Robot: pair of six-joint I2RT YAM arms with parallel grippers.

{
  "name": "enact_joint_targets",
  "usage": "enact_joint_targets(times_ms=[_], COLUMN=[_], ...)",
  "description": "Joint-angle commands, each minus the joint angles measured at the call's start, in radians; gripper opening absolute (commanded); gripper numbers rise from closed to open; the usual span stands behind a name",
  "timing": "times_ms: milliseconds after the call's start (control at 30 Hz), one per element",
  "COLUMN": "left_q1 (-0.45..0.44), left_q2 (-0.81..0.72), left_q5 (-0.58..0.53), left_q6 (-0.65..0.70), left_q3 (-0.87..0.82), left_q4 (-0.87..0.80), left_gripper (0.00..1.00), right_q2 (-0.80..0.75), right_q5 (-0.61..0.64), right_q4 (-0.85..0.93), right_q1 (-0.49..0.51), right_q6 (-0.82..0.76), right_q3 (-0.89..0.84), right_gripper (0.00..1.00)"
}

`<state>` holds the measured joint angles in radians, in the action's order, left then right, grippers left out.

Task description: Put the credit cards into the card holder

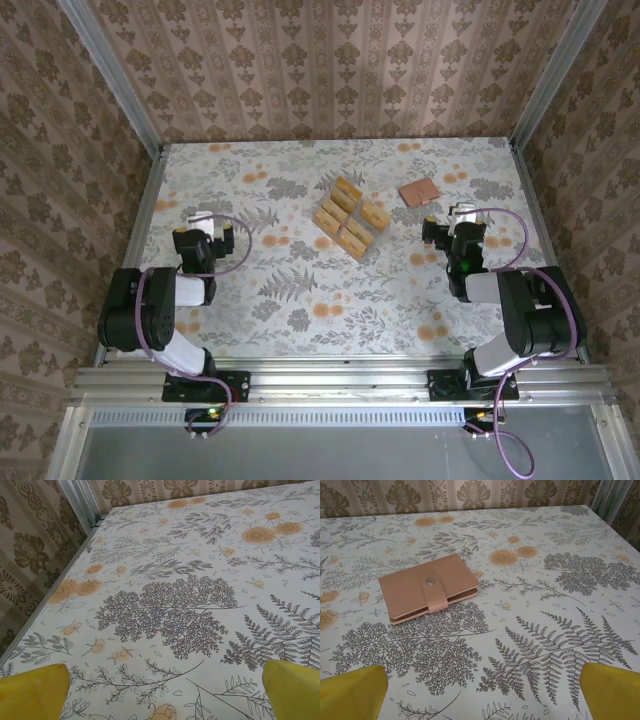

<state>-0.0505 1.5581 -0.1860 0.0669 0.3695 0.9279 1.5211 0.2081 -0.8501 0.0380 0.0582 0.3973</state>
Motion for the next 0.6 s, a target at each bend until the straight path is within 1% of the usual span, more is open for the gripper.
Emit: enact_joint_targets(times_ms=[0, 200, 567], left_q1=[0.006, 0.015, 0.017], left_q2=[-0.001, -0.001, 0.0], left_q5=[0.014, 0.035, 0.033], left_q6=[-0.022, -0.027, -0.03], left_q3=[0.008, 0.008, 0.016], left_q4=[0.019, 0.019, 0.005], left_gripper=[1.0, 1.0, 1.0], right_q2=[0.008, 0.008, 0.013], right_q5=[-0.007, -0.007, -0.012], right_q4=[-0.025, -0.026, -0.013], right_q1=[0.003, 0.004, 0.001], right_q6=[-0.003, -0.004, 0.0], right_q3=[-0.001, 0.0, 0.009], right_gripper=[1.0, 1.0, 1.0])
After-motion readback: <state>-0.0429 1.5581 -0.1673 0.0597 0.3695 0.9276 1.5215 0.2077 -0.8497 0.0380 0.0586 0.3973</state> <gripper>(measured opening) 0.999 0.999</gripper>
